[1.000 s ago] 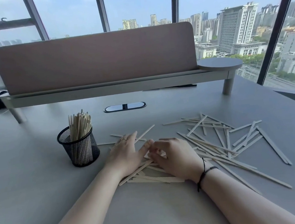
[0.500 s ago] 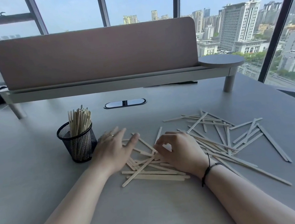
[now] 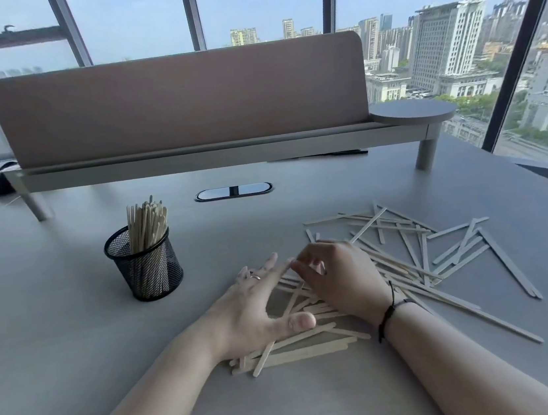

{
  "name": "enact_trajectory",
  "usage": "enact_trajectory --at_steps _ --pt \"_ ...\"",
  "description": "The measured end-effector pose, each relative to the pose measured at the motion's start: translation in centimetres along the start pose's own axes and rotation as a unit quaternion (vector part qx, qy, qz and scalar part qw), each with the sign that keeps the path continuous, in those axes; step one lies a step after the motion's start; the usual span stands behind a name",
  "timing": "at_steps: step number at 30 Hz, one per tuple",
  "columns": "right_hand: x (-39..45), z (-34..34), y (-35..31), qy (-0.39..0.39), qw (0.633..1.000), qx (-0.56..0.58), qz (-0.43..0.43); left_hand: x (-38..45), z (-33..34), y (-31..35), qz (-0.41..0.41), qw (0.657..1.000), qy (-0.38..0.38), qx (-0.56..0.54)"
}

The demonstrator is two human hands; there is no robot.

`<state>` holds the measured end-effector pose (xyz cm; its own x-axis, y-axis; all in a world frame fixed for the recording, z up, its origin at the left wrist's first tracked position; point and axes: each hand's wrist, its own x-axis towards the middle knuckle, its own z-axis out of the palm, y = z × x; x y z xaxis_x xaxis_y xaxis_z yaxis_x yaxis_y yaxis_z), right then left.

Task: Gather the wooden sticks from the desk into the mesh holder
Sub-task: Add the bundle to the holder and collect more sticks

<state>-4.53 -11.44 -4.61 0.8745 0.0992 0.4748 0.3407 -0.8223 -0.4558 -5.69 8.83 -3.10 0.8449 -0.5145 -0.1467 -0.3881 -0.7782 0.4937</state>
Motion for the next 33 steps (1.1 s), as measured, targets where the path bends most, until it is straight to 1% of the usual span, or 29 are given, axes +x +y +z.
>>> enact_trajectory --at_steps 2,4,7,8,10,12,13,15,17,19,20,22,29,33 --pt "0.1 0.1 0.0 -0.006 1.0 -0.001 0.002 -0.7 -0.2 0.3 0.019 0.999 -0.012 0.035" --pt "0.2 0.2 0.0 -0.014 1.0 0.005 0.011 -0.8 0.0 0.0 0.049 0.996 -0.007 0.079" --pt "0.3 -0.2 0.0 -0.018 0.999 0.018 0.032 -0.5 0.2 -0.3 0.062 0.993 -0.011 0.1" --pt "0.4 -0.6 0.0 -0.007 0.999 0.01 0.04 -0.5 0.2 -0.2 0.061 0.994 -0.009 0.096" --pt "0.8 -2.0 0.6 0.058 0.996 -0.024 0.061 -0.2 0.2 -0.3 0.065 0.994 0.011 0.081" --pt "1.3 -3.8 2.3 0.118 0.984 -0.077 0.114 0.0 0.2 -0.8 0.071 0.995 0.035 0.068" --pt "1.4 -4.7 3.5 0.126 0.974 -0.107 0.153 0.1 0.2 -1.0 0.07 0.995 0.04 0.061" --pt "1.3 -6.0 6.4 0.098 0.952 -0.154 0.247 0.1 0.1 -1.3 0.059 0.996 0.042 0.056" --pt "0.9 -6.5 8.7 0.026 0.928 -0.176 0.327 0.1 0.1 -1.4 0.036 0.996 0.041 0.065" --pt "0.5 -6.4 9.7 -0.051 0.91 -0.172 0.373 0.2 0.2 -1.6 0.004 0.996 0.045 0.079" --pt "0.5 -6.2 9.7 -0.078 0.907 -0.167 0.378 0.3 0.2 -1.6 -0.008 0.995 0.049 0.082" --pt "0.7 -5.8 9.2 -0.106 0.913 -0.16 0.36 0.4 0.3 -1.7 -0.018 0.995 0.054 0.086" --pt "0.7 -3.5 5.9 -0.133 0.949 -0.14 0.248 0.7 0.4 -1.6 -0.005 0.994 0.074 0.082" --pt "0.6 -2.8 4.1 -0.131 0.964 -0.124 0.196 0.7 0.4 -1.4 -0.005 0.993 0.095 0.063"
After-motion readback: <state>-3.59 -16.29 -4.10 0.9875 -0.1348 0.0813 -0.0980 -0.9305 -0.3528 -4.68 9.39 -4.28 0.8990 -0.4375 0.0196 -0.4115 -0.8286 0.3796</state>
